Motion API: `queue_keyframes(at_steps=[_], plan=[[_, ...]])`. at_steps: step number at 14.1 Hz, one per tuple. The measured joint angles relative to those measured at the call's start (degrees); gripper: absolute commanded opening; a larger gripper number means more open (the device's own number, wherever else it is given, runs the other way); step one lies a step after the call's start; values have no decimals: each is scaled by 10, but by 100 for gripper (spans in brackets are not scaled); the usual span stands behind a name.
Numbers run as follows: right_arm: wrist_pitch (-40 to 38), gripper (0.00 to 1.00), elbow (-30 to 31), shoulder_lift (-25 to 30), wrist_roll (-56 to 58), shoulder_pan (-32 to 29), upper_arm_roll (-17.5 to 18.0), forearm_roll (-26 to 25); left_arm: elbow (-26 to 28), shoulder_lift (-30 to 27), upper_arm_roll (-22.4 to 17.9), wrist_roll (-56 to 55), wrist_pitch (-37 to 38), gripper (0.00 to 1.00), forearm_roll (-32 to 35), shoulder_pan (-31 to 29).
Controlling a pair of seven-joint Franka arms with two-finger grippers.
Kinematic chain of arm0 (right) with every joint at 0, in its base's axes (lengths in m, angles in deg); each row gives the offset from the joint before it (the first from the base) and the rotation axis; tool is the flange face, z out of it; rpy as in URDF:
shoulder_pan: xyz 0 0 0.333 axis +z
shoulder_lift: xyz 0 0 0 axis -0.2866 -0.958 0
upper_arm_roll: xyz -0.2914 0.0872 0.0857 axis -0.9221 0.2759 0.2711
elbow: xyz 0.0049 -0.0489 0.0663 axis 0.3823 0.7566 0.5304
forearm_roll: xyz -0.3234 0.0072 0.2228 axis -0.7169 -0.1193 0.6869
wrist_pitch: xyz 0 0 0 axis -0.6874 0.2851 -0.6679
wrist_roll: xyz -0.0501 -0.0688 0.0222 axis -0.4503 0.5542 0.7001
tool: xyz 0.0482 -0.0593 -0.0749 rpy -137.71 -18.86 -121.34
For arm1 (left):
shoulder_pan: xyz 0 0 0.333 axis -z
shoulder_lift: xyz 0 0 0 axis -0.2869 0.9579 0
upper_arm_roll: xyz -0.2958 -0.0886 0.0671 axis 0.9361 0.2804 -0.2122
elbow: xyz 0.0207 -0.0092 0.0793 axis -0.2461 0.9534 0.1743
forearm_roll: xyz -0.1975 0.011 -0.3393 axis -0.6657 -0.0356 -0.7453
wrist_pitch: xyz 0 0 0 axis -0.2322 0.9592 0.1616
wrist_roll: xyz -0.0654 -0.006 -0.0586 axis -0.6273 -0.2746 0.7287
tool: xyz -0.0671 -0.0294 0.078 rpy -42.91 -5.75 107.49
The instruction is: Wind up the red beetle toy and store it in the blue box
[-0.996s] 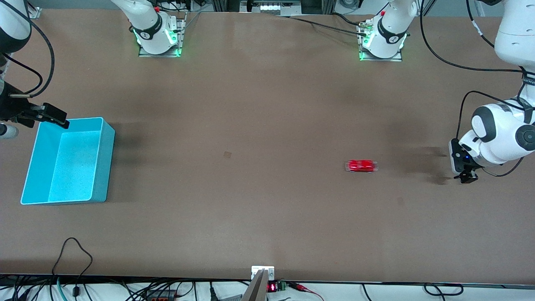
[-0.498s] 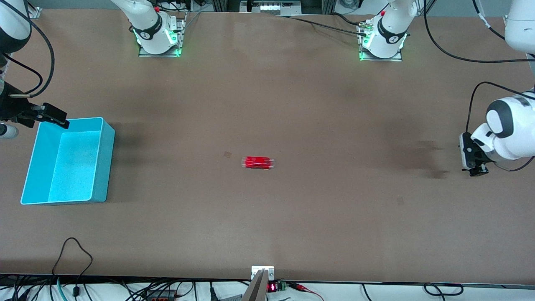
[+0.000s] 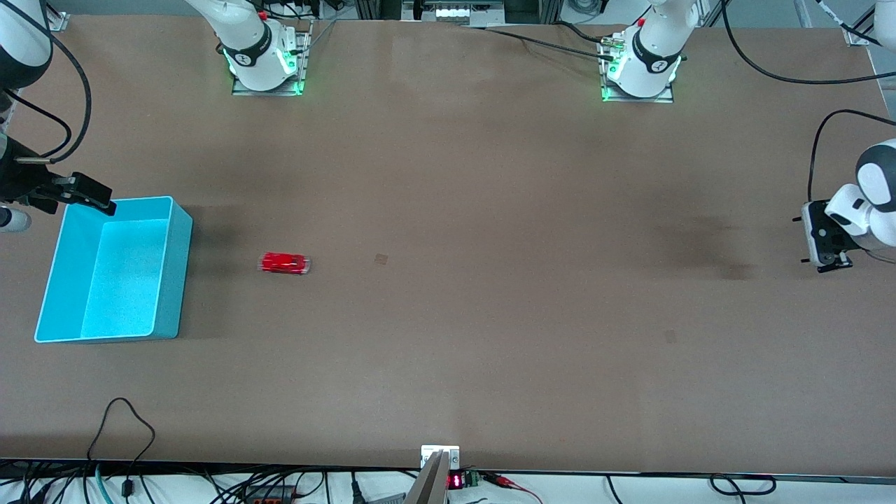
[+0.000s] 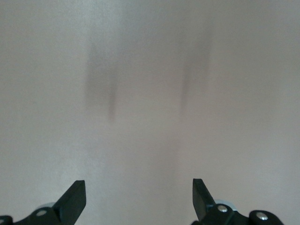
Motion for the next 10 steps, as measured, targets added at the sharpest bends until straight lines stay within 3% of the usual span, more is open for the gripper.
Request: queue_keyframes(at_steps=[10], plan=[[0,100,1,-3,0,0,0,0,-96,-40,21,-101,198,100,0,9]])
